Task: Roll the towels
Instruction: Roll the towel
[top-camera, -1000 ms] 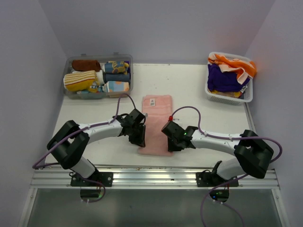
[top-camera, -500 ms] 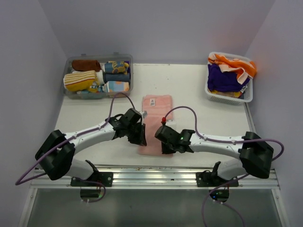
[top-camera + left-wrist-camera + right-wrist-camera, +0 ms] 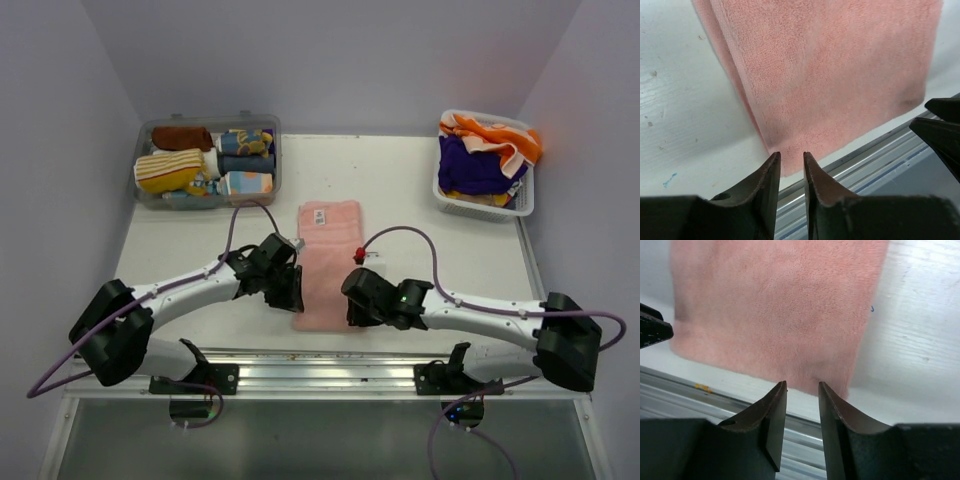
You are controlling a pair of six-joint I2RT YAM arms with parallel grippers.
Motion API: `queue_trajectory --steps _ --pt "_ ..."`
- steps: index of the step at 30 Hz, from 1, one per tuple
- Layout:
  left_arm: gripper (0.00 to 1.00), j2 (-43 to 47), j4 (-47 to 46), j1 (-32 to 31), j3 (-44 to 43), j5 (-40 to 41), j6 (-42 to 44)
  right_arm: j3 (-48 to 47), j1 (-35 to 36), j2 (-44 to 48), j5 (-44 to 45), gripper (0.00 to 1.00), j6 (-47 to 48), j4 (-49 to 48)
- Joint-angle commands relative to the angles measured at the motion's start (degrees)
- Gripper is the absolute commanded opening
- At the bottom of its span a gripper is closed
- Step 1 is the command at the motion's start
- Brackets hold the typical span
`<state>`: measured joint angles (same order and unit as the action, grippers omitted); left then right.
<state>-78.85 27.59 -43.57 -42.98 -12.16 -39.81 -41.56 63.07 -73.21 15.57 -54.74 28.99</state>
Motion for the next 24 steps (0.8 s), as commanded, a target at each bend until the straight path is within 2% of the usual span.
queue_trajectory --steps 1,2,3,6,13,17,24 --pt "0.30 3.6 1.8 -0.2 -0.4 0.9 -0.3 1.6 0.1 5.8 4.4 0.41 -1.8 5.5" --pt "0.31 4.0 1.5 -0.2 0.4 0.5 -0.4 2.1 0.1 6.1 4.2 0.42 -2.0 5.8" --pt "0.40 4.2 1.2 -0.2 2.1 0.4 -1.1 3.4 0.1 6.6 4.0 0.45 -2.8 6.0" --pt "0.49 4.5 -0.9 -0.2 5.4 -0.7 -2.0 6.6 0.1 7.5 2.1 0.46 -4.3 3.7" --pt "0.47 5.5 -3.6 -0.2 8.5 -1.7 -3.4 10.0 0.1 7.1 0.3 0.45 -6.0 -1.7" --pt "0.42 4.9 -5.2 -0.2 10.1 -2.7 -3.8 10.5 0.1 6.3 0.1 0.44 -5.8 -2.7" --pt "0.41 4.0 -7.2 -0.2 11.3 -3.2 -3.8 9.7 0.1 5.4 0.2 0.41 -4.8 -3.8"
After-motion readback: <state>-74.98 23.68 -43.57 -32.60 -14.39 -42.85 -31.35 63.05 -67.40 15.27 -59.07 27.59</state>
